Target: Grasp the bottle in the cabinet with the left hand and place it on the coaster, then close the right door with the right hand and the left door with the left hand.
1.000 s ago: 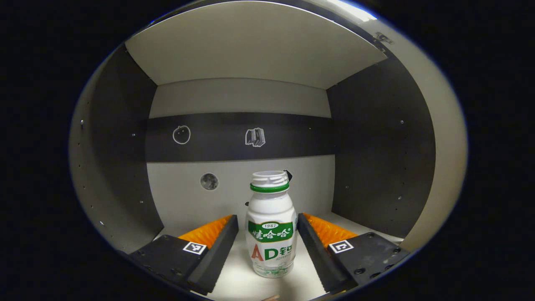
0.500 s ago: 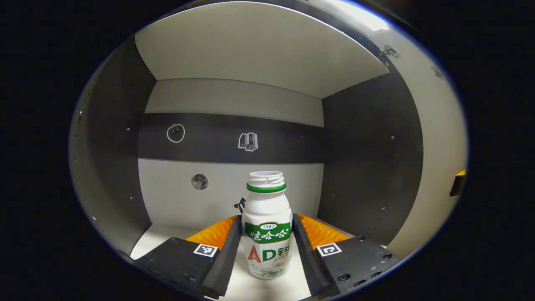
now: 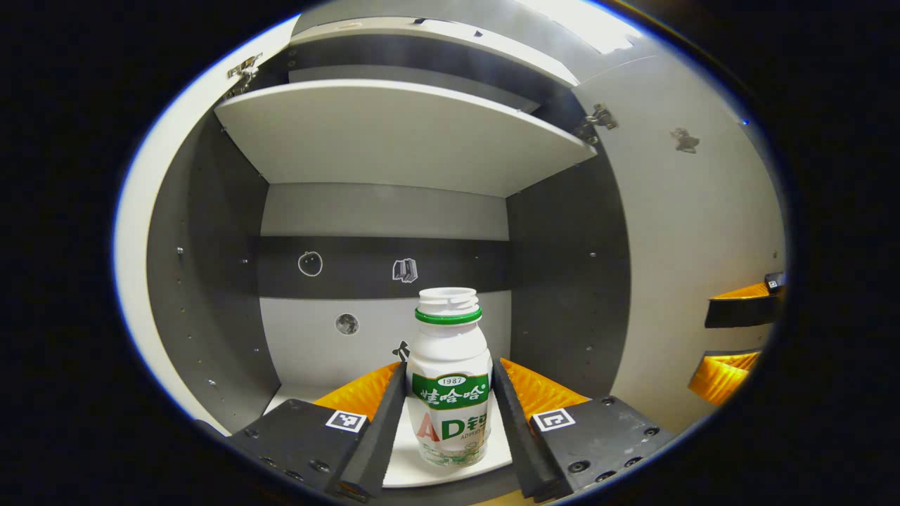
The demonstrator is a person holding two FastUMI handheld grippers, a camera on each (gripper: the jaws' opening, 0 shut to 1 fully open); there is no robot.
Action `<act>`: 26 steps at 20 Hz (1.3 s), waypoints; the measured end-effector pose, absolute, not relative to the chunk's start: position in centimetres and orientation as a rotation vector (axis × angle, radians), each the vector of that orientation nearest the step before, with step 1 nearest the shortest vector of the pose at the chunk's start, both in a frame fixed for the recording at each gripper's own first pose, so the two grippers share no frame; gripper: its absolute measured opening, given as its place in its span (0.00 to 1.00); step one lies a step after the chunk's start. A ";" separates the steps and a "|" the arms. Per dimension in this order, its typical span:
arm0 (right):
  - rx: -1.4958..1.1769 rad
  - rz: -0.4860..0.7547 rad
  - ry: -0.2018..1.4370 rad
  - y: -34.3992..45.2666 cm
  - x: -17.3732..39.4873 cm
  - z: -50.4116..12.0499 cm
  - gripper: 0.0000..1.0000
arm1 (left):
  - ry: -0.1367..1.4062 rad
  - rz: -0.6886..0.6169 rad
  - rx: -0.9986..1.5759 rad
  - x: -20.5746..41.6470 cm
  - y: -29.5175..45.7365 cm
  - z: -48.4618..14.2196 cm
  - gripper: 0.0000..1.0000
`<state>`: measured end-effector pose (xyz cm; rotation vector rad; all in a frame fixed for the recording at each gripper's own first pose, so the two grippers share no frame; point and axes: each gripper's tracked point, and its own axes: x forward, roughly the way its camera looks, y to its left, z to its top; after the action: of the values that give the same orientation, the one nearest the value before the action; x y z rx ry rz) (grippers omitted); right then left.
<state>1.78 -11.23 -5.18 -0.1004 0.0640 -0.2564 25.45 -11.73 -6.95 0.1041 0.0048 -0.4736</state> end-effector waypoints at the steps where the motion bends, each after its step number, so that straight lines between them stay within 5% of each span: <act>1: -0.106 -0.267 0.059 -10.9 0.9 -4.9 0.98 | 0.002 -0.480 0.107 24.0 -11.4 -6.8 0.70; 14: -0.142 -0.337 0.066 -6.1 -8.2 -4.6 0.97 | 0.041 -0.544 0.057 5.8 -6.2 -11.5 0.71; 26: -0.156 -0.206 0.129 -6.2 -10.2 -13.2 0.98 | 0.087 -0.451 0.055 -5.3 -6.6 -24.6 0.71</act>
<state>-10.24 -6.19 -13.24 -0.1557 0.1291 -0.2056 -5.26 -6.58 -24.58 0.0551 0.0873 -0.4509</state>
